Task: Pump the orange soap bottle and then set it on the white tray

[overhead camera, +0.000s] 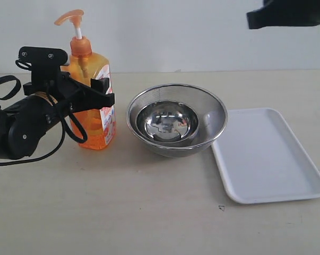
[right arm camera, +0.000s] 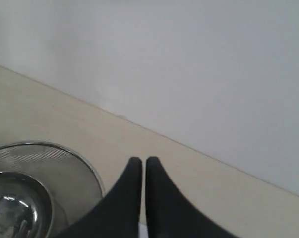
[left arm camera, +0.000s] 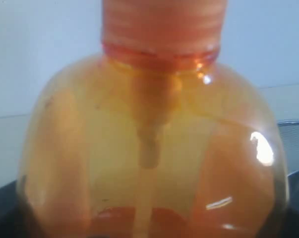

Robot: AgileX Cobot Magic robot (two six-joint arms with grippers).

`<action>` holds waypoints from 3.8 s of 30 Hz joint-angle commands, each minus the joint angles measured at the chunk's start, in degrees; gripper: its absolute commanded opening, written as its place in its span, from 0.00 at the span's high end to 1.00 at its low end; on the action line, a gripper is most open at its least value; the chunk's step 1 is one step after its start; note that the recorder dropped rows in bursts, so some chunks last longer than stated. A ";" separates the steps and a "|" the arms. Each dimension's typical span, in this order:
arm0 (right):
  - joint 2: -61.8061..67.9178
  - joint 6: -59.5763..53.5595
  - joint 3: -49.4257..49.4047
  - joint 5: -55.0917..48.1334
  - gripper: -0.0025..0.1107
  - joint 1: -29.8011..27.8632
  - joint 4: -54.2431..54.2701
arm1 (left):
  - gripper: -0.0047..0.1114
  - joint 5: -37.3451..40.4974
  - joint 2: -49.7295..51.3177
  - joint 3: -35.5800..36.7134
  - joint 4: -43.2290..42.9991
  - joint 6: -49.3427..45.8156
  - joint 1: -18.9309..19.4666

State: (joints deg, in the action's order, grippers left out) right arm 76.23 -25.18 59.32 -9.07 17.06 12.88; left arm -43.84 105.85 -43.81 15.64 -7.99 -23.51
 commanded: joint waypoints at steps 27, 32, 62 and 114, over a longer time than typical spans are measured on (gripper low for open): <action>22.16 -16.78 32.83 -34.18 0.98 2.43 15.64 | 0.92 -1.94 1.68 -6.93 27.56 -43.94 -8.49; 25.18 -18.59 39.48 -41.25 0.98 3.51 17.82 | 0.92 -5.88 3.77 -7.24 28.88 -43.94 -9.86; 40.17 -11.03 60.12 -40.47 0.98 20.10 14.50 | 0.92 -5.19 5.94 -8.93 29.98 -43.94 -9.86; 34.80 7.64 60.12 -47.73 0.98 20.19 -7.35 | 0.92 -5.19 5.94 -8.93 29.98 -43.84 -9.86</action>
State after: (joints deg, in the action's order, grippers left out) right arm 112.90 -16.66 119.17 -56.68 37.59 5.08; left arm -47.96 111.81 -52.53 45.52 -51.76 -33.13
